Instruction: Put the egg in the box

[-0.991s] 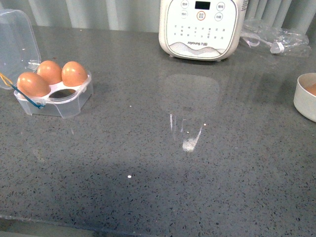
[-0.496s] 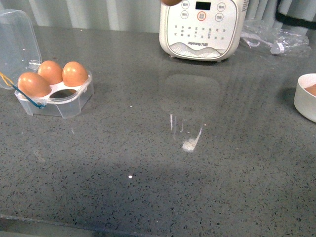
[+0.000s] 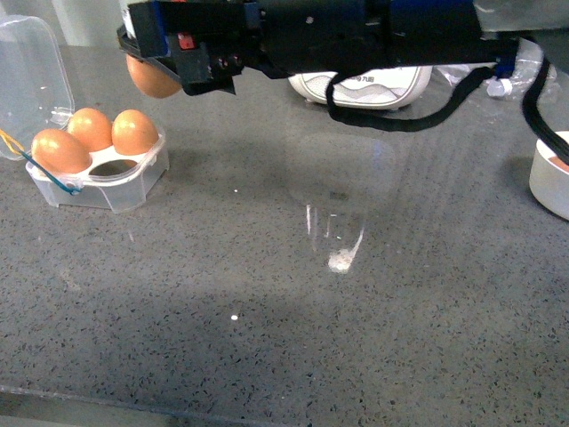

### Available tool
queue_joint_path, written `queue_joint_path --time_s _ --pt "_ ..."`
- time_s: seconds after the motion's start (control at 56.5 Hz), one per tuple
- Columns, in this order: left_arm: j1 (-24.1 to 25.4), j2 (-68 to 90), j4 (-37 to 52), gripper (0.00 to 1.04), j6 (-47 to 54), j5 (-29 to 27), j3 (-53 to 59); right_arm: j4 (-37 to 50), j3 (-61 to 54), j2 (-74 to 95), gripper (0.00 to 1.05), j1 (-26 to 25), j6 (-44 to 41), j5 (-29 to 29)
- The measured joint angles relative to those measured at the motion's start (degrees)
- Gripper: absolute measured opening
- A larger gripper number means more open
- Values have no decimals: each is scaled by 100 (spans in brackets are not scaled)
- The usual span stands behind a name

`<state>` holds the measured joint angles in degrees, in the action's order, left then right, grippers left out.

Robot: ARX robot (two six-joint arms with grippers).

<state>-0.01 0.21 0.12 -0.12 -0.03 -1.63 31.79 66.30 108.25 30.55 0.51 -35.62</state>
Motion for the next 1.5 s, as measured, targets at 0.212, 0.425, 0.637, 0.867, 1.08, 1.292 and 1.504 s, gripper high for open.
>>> queue_joint_path --time_s 0.212,0.425,0.637,0.867,1.08,1.292,1.504 --pt "0 0 0 98 0 0 0 -409 905 675 42 219 -2 24" --pt "0 0 0 98 0 0 0 -616 1257 1054 42 352 -31 24" --pt "0 0 0 98 0 0 0 -623 1359 1248 42 365 -26 44" --pt "0 0 -2 98 0 0 0 -686 1377 1327 42 376 -35 42" --pt "0 0 -2 98 0 0 0 -855 1521 1386 42 439 -144 39" --pt "0 0 -2 98 0 0 0 -986 1558 1517 42 485 -205 37" --pt "0 0 -2 98 0 0 0 -1062 1613 1521 42 503 -273 37"
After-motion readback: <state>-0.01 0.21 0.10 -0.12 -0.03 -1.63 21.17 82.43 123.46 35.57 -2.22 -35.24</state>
